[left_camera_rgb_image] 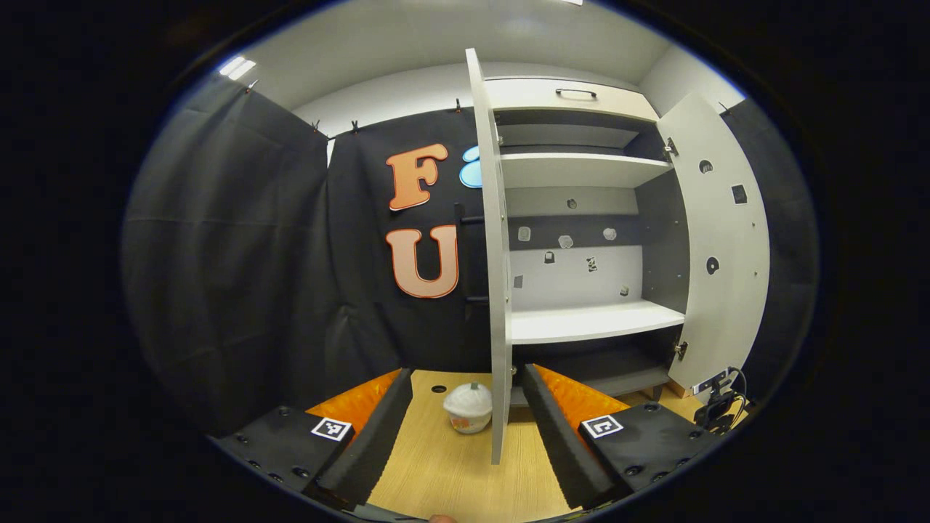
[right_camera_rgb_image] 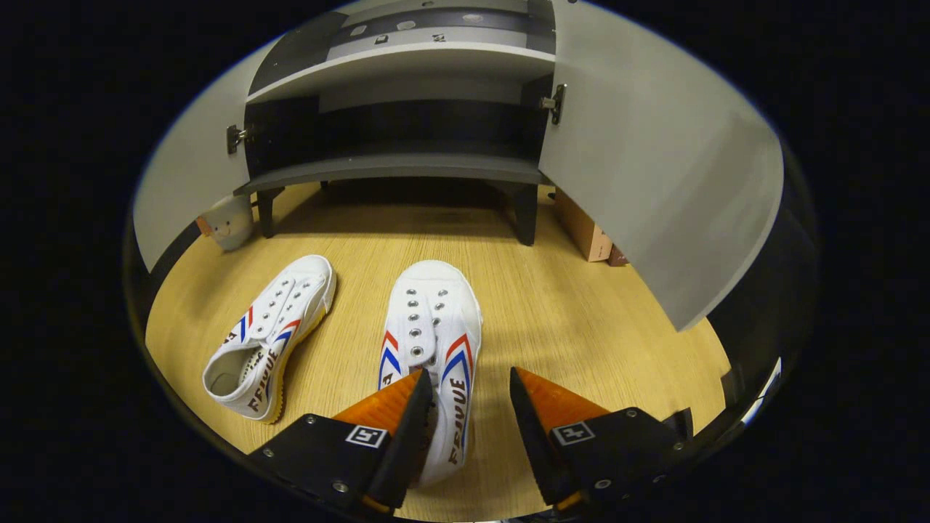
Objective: Grab one shoe with the right hand and put it into the shoe cabinet, grab the other shoe with the left hand and put it into the shoe cabinet; then close the right door with the right hand and the left door with the left hand.
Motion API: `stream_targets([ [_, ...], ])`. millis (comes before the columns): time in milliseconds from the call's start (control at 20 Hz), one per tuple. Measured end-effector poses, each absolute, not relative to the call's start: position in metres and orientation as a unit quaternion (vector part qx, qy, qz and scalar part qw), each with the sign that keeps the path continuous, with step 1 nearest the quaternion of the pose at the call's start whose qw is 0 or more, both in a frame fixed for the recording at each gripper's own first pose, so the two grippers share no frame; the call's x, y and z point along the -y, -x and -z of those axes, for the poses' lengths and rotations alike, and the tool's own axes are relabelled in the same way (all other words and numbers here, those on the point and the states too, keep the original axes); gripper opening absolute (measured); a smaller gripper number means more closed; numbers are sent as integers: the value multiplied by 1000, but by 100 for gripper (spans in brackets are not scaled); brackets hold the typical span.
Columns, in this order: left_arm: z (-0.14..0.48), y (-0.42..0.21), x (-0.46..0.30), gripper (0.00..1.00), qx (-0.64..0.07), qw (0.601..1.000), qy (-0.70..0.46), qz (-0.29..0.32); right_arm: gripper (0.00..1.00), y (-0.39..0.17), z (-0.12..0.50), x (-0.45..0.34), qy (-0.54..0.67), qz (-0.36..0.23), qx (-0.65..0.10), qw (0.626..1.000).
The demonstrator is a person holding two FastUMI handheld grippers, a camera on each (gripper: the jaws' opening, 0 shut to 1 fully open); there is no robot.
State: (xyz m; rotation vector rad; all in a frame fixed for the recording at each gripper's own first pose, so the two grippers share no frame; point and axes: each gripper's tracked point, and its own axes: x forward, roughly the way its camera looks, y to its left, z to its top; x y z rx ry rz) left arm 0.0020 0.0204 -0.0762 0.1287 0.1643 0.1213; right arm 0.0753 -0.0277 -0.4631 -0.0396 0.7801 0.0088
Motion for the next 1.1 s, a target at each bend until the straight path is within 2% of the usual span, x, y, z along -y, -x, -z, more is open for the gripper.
stream_targets([
  [100,76,-4,-21,99,-81,993,-62,-59,57,-76,473,22,-6,-12,-402,916],
  [250,79,-6,-20,99,-80,993,-61,-55,30,-80,476,22,-36,-1,-415,909],
  [300,79,-7,-18,100,-80,994,-60,-53,26,-80,474,27,-30,5,-413,910],
  [350,79,-8,-16,100,-81,994,-59,-50,13,-81,469,30,-28,11,-410,911],
  [450,78,-10,-16,99,-80,994,-57,-48,0,-80,456,31,-32,22,-406,913],
  [600,73,-11,-17,99,-73,995,-55,-47,0,-81,427,17,-33,20,-381,924],
  [1100,55,-12,-14,100,-42,997,-57,-39,0,-105,255,-18,-55,-9,-292,955],
])
